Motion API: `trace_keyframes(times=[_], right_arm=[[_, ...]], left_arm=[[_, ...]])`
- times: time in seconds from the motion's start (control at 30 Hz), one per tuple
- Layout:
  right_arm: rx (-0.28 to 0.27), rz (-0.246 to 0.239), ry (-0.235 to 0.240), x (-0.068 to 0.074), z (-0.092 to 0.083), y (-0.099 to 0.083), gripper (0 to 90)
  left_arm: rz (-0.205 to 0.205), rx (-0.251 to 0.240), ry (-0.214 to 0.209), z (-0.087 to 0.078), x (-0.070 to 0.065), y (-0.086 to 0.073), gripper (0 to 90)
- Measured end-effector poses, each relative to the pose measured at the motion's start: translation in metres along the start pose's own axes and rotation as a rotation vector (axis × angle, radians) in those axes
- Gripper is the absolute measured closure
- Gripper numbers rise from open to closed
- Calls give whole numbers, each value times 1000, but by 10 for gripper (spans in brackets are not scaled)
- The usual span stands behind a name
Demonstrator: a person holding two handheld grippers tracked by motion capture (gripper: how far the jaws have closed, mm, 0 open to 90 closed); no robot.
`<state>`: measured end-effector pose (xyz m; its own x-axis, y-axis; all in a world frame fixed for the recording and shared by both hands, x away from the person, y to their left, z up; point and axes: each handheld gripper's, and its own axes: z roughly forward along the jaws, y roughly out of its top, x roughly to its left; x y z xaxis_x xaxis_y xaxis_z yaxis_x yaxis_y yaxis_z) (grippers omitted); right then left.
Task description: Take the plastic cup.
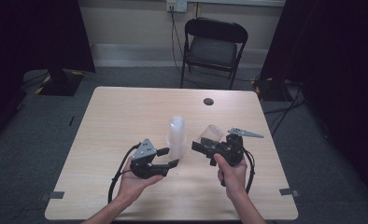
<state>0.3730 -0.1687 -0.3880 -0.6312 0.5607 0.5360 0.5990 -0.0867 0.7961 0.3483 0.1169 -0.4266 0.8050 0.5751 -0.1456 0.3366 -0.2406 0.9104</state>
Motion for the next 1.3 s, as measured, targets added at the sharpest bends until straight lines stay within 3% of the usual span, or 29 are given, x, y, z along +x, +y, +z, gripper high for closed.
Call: trace_keyframes(times=[0.1,0.23,0.57,0.9,1.3], right_arm=[[15,3,7,1,3,-4,389],[40,31,27,1,10,-13,389],[88,97,83,4,25,-25,388],[107,176,130,8,34,-29,386],[122,263,198,13,41,-33,385]], left_arm=[[22,-9,-3,-2,-2,-2,420],[52,-9,-5,-3,-3,-7,513],[108,-82,-9,-3,-9,-11,641],[153,-190,-6,-1,-14,-16,687],[182,-244,33,2,-16,-18,701]])
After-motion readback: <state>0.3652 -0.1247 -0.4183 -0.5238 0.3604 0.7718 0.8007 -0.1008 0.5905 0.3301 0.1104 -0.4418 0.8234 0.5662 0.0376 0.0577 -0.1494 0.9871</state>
